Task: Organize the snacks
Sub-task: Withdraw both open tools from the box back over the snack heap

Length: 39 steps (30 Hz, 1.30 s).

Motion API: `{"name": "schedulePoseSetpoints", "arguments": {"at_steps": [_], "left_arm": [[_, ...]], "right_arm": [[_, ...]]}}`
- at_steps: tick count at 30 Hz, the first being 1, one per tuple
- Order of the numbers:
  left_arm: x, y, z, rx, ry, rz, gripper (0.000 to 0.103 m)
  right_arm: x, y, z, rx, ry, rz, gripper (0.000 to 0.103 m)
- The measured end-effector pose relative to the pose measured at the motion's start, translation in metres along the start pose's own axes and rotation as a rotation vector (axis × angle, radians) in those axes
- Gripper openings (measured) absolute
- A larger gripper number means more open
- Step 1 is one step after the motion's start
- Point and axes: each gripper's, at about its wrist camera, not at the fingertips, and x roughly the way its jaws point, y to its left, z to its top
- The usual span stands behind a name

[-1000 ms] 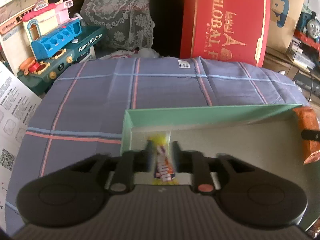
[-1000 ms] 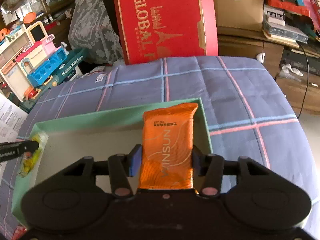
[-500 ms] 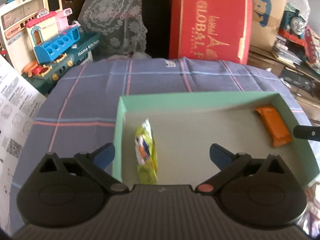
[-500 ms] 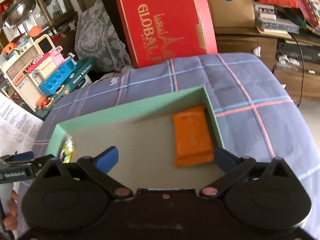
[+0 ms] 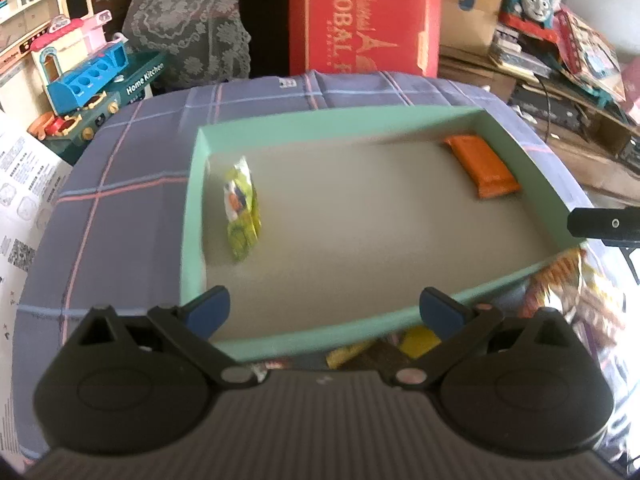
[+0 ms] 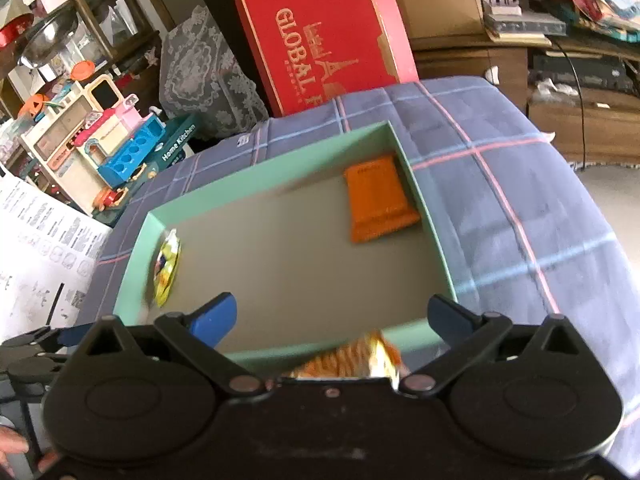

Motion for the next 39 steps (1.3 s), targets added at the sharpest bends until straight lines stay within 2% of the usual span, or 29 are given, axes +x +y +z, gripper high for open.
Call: {"name": "schedulePoseSetpoints", "arguments": {"at_steps": [16, 26, 34, 39], "left_arm": [[-0.004, -0.016, -0.060, 0.028, 0.110, -0.054, 0.103], [0.012, -0.016, -0.068, -0.008, 0.146, -0.083, 0.103], [0.018, -0.020, -0.069, -0.008, 0.149, -0.111, 0.090], [0.020, -0.023, -0.070, -0.004, 0.144, -0.113, 0.071]], "right_arm": [[-0.019, -0.022, -0.082, 0.098, 0.094, 0.023, 0.103], [-0.020, -0.028, -0.096, 0.108, 0.095, -0.010, 0.103], [-0.016, -0.032, -0.103, 0.119, 0.105, -0.030, 0.103], [-0.013, -0.032, -0.108, 0.125, 0.112, -0.046, 0.103]]}}
